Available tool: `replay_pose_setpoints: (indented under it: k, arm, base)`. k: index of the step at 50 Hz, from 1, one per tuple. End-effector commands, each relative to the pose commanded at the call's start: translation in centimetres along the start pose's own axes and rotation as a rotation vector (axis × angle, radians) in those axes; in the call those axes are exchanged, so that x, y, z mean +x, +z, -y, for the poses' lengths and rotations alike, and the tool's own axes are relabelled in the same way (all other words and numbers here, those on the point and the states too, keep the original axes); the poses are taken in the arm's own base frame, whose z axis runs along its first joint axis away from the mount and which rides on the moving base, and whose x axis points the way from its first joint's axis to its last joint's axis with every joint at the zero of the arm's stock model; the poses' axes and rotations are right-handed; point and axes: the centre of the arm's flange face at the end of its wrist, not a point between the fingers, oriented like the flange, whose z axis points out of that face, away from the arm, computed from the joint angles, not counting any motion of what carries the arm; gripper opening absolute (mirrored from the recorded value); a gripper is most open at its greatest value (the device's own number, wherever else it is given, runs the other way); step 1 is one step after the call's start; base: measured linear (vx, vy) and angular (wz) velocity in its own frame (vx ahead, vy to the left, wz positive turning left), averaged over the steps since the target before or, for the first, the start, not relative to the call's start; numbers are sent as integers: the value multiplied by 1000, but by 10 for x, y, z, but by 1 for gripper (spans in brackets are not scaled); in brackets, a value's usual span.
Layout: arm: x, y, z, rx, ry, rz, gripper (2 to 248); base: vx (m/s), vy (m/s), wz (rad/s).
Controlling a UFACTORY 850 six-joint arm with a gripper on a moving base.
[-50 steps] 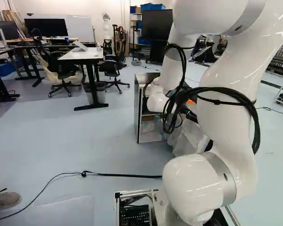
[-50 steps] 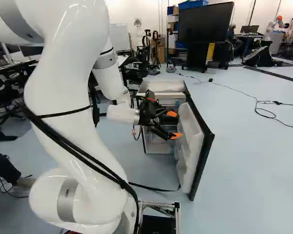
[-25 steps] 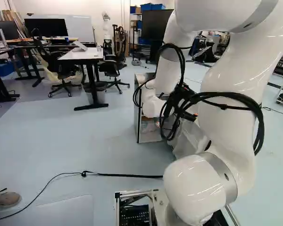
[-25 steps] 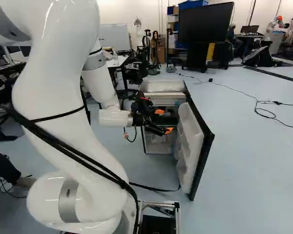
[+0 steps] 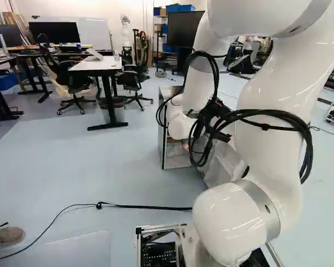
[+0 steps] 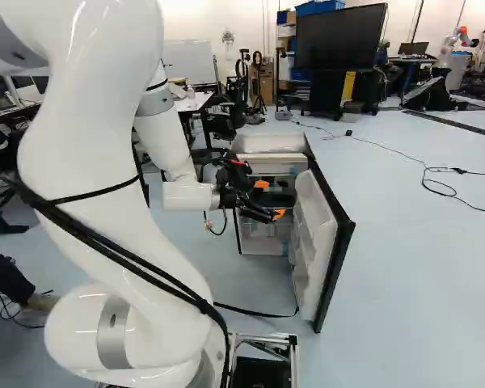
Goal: Open the fridge door
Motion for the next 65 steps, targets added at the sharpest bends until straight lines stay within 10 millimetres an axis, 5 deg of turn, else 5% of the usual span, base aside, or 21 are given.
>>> replay_pose_setpoints:
  k: [65]
  arm:
    - [21, -14, -10, 329, -118, 54, 247]
  base:
    - [0, 0, 0]
